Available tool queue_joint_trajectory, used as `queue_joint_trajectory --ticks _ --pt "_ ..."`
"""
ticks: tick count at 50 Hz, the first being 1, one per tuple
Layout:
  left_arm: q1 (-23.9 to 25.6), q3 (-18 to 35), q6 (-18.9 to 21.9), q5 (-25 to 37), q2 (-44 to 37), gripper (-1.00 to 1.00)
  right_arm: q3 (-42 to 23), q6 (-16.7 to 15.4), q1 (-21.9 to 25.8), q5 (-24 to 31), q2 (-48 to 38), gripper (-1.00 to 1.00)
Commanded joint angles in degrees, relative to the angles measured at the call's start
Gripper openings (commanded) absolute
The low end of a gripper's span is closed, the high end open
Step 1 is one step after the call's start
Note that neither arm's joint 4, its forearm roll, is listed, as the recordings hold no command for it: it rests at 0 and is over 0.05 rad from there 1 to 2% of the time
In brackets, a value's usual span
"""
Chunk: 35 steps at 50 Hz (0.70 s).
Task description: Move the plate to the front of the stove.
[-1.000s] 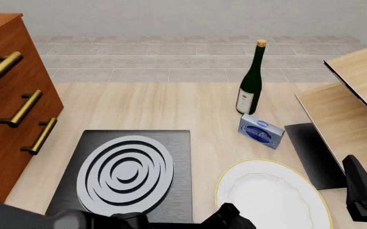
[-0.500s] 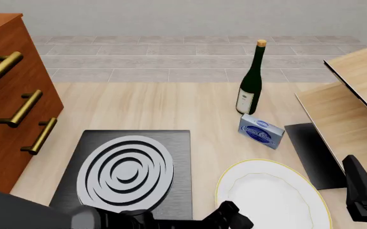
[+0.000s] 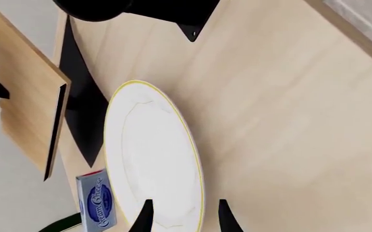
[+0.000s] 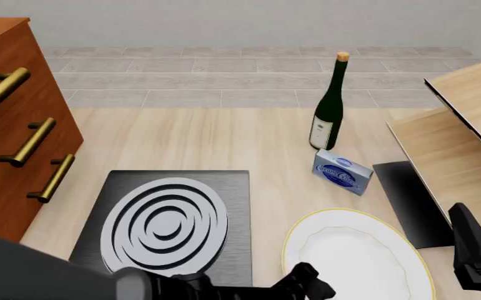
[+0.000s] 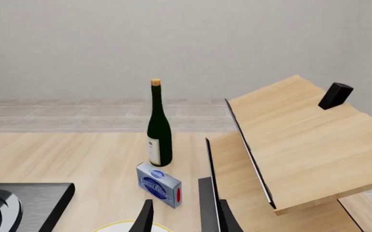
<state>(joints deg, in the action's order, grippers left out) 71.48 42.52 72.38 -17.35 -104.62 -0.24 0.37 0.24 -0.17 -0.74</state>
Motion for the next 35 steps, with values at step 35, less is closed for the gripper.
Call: queue_joint_trajectory --ticks 35 --pt "-1.59 2.29 0.73 -0.57 -3.65 1.00 0.02 0.04 -0.23 -0.37 -0.98 1.00"
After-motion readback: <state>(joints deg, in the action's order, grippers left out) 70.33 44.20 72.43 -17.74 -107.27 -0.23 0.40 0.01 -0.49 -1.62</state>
